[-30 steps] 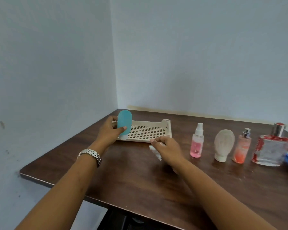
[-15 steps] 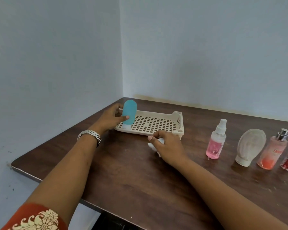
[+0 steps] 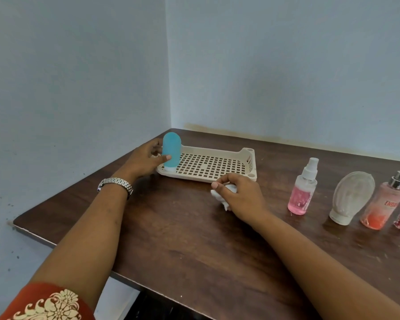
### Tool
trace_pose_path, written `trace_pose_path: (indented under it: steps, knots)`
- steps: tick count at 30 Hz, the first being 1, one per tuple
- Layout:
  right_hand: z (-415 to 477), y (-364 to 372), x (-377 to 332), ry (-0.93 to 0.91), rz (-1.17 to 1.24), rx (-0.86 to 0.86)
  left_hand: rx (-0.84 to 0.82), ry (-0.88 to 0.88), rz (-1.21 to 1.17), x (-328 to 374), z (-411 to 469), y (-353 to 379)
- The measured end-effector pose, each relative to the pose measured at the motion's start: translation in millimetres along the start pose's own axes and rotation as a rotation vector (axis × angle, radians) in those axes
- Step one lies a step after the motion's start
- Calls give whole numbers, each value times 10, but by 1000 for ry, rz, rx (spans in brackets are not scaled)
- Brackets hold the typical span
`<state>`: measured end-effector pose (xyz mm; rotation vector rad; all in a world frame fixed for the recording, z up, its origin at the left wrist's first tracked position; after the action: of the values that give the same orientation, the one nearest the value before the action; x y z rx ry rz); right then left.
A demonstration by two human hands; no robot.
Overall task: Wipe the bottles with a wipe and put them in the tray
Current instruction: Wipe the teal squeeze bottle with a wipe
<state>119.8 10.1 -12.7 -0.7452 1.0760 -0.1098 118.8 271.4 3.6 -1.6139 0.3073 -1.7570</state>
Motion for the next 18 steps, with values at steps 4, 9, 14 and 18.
trace_pose_path:
  steps: [4,9,14,18]
  knots:
    - [-23,-11,9,-5,-4,3,-23,-28,-60,-52,-3,-35]
    - [-43,-18,-6,-1,-13,2,-33,-35,-51,-81,-15,-61]
    - [-67,-33,-12,13,-10,15,-14,-23,-16,-68,-47,-74]
    - [-89,-47,-44,18,-24,3,0,-13,5,-56,-60,-84]
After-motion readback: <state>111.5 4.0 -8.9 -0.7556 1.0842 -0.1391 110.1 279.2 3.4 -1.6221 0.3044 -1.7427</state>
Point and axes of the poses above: each hand's wrist, its own z-axis towards the middle knuckle, its own y-axis out of the palm, x = y × z, the point moved 3 cm from there along z, towards the middle knuckle, and after that the axes turned 7 degrees about -x, right-handed, at the moved point
